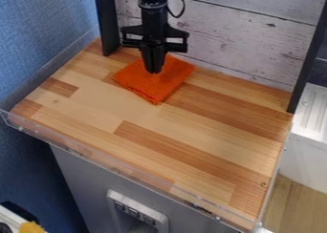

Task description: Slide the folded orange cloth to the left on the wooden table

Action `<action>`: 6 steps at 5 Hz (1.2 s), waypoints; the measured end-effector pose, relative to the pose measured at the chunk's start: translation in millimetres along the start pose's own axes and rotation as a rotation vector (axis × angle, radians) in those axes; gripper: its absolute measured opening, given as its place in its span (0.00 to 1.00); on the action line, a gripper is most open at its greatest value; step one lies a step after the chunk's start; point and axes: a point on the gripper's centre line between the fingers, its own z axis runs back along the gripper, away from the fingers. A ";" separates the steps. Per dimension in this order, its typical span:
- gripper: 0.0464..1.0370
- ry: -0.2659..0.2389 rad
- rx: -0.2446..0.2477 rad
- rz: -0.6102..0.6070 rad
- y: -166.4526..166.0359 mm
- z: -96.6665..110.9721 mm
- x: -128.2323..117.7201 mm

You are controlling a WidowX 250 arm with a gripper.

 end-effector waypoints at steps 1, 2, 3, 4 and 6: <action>0.01 0.023 0.004 -0.007 -3.2 -11.4 -1.7; 0.01 0.044 0.005 -0.013 -3.4 -24.4 0.4; 0.01 0.061 0.003 -0.023 -4.3 -34.8 0.9; 0.01 0.061 -0.002 -0.034 -5.0 -35.7 4.1; 0.01 0.051 -0.035 -0.108 11.5 -39.1 3.8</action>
